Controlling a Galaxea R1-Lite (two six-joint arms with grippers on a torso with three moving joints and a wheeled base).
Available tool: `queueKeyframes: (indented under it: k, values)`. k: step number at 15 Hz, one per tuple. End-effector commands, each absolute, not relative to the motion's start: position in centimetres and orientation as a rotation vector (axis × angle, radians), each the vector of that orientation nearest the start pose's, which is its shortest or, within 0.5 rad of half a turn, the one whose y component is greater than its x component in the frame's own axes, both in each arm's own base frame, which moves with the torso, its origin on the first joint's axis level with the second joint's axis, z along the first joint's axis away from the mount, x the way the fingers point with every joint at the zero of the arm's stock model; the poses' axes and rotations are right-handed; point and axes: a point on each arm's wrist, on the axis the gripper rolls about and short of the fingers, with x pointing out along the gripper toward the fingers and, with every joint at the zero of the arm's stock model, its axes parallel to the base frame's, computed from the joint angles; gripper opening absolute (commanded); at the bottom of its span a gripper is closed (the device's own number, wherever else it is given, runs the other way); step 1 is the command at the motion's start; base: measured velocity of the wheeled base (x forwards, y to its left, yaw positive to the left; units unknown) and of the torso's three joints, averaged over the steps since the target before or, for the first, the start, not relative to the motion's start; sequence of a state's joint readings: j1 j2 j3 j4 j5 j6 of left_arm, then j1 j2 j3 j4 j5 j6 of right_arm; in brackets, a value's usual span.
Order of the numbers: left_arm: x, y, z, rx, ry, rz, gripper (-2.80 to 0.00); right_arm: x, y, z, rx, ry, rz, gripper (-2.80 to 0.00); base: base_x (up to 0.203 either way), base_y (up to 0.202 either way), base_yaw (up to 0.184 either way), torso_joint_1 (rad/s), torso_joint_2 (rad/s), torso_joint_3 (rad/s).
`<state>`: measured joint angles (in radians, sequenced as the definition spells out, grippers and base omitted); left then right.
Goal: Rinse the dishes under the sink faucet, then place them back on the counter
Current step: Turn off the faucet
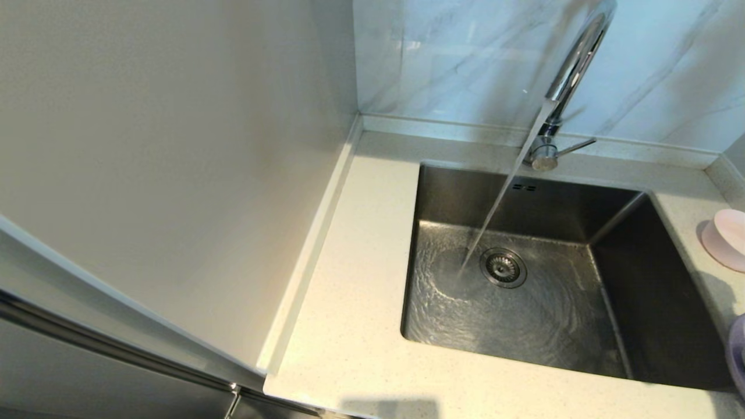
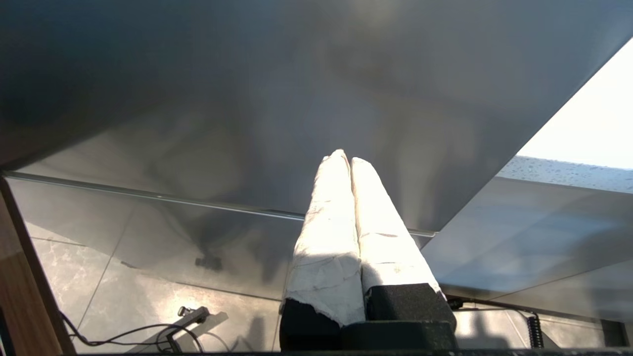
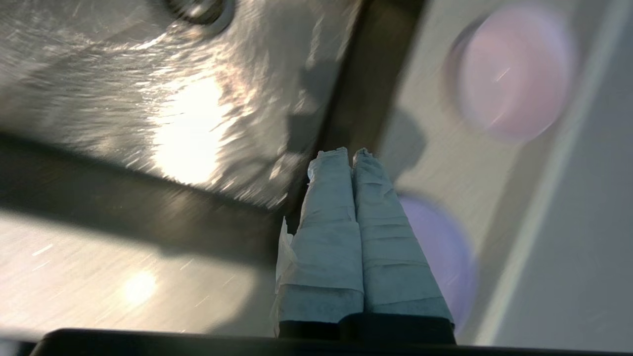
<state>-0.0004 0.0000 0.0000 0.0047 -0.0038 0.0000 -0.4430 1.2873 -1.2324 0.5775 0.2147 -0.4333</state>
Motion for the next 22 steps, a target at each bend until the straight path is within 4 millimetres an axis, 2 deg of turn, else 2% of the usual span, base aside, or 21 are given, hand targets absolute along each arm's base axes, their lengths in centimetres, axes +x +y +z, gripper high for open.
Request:
queueKeyframes:
  k: [1, 4, 6, 10, 13, 16, 19, 22]
  values:
    - [-2.3, 0.0, 7.5, 0.000, 0.005, -0.004, -2.80, 13.0, -4.7, 29.8, -0.089, 0.769, -0.049, -2.80, 0.000, 0.000, 0.000, 0.000, 0.00, 0.000]
    - [-2.3, 0.0, 7.5, 0.000, 0.005, -0.005, -2.80, 10.8, -3.3, 30.1, 0.011, 0.911, -0.031, -2.80, 0.000, 0.000, 0.000, 0.000, 0.00, 0.000]
    - [-2.3, 0.0, 7.5, 0.000, 0.005, -0.003, -2.80, 10.2, -2.7, 30.6, 0.077, 0.964, -0.026, -2.80, 0.000, 0.000, 0.000, 0.000, 0.00, 0.000]
    - [-2.3, 0.0, 7.5, 0.000, 0.005, -0.004, -2.80, 9.6, -2.2, 31.4, 0.128, 1.184, -0.055, -2.80, 0.000, 0.000, 0.000, 0.000, 0.00, 0.000]
    - [-2.3, 0.0, 7.5, 0.000, 0.005, -0.004, -2.80, 10.4, -2.2, 31.4, 0.117, 1.214, -0.043, -2.80, 0.000, 0.000, 0.000, 0.000, 0.00, 0.000]
    - [-2.3, 0.0, 7.5, 0.000, 0.005, -0.003, -2.80, 12.4, -2.1, 31.6, 0.066, 1.224, -0.020, -2.80, 0.000, 0.000, 0.000, 0.000, 0.00, 0.000]
    - [-2.3, 0.0, 7.5, 0.000, 0.005, -0.003, -2.80, 16.1, -2.2, 31.5, 0.017, 1.202, -0.025, -2.80, 0.000, 0.000, 0.000, 0.000, 0.00, 0.000]
    - [-2.3, 0.0, 7.5, 0.000, 0.005, -0.003, -2.80, 20.8, -2.4, 31.1, -0.017, 1.029, -0.017, -2.80, 0.000, 0.000, 0.000, 0.000, 0.00, 0.000]
